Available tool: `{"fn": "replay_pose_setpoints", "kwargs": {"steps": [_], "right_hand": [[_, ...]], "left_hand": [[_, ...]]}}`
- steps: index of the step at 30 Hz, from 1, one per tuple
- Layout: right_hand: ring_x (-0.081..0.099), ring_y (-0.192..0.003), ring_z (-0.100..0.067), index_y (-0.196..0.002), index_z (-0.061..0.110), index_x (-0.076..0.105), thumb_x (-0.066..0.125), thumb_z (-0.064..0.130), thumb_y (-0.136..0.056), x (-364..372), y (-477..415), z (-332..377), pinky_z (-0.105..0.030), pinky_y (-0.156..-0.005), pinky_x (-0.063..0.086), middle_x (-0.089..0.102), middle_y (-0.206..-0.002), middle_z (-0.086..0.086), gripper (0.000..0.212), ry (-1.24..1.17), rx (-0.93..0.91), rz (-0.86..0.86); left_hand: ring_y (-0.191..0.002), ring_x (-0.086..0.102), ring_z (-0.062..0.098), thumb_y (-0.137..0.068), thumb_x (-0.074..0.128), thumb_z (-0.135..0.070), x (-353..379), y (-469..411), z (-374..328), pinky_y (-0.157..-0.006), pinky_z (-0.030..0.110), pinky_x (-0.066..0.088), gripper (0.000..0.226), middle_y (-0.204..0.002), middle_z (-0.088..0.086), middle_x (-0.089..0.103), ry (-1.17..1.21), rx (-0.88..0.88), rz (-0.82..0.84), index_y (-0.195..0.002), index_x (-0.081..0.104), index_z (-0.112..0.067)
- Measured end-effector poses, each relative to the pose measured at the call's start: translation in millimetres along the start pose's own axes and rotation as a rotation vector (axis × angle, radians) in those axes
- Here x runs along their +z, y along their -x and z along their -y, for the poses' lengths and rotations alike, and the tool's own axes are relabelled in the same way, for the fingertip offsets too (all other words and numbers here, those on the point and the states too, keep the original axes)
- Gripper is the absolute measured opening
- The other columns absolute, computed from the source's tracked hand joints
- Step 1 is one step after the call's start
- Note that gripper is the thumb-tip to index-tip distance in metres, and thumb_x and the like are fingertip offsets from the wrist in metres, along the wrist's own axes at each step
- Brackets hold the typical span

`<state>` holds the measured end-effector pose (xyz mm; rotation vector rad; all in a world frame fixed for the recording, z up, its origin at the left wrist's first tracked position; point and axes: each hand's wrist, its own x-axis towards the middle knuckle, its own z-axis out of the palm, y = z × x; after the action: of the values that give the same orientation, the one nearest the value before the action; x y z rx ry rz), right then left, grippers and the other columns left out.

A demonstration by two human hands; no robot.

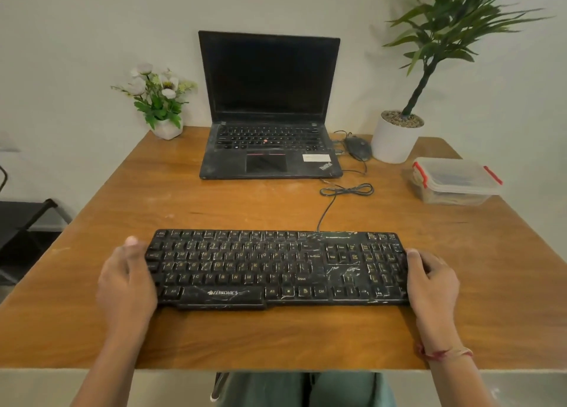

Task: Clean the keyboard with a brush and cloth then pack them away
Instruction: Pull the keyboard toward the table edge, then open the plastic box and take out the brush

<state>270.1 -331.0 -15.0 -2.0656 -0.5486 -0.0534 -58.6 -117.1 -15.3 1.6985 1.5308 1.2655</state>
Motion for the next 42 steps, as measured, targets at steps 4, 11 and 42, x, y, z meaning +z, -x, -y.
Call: {"fn": "replay_pose_setpoints", "kwargs": {"steps": [4, 11, 42], "right_hand": [[0.051, -0.074, -0.020, -0.068, 0.015, 0.061, 0.049, 0.022, -0.097, -0.9, -0.4, -1.7, -0.033, -0.065, 0.036, 0.057, -0.070, 0.001, 0.032, -0.028, 0.008, -0.012], [0.051, -0.075, -0.016, -0.068, 0.019, 0.062, 0.050, 0.022, -0.096, 1.7, 2.8, 1.2, -0.030, -0.065, 0.036, 0.059, -0.075, 0.000, 0.031, -0.037, 0.026, -0.022], [0.032, -0.135, -0.036, -0.144, 0.003, 0.031, 0.046, 0.037, -0.096, -73.4, -237.0, -29.6, -0.043, -0.110, 0.027, 0.032, -0.148, -0.019, 0.061, 0.198, 0.052, -0.045]], "left_hand": [[-0.096, 0.050, 0.027, -0.089, 0.014, -0.072, 1.2, -0.3, 1.9, -0.081, 0.041, 0.036, 0.075, -0.104, 0.013, 0.058, 0.044, -0.045, -0.009, -0.109, 0.058, -0.015], [-0.096, 0.052, 0.035, -0.089, 0.017, -0.074, 3.8, -3.5, 9.6, -0.081, 0.052, 0.043, 0.061, -0.102, 0.015, 0.054, -0.037, -0.054, -0.022, -0.100, 0.045, -0.020], [-0.142, 0.022, 0.019, -0.089, 0.053, -0.052, 216.5, 71.7, -245.4, -0.115, 0.041, 0.022, 0.064, -0.152, -0.002, 0.027, -0.148, 0.659, 0.942, -0.143, 0.034, -0.024]]}}
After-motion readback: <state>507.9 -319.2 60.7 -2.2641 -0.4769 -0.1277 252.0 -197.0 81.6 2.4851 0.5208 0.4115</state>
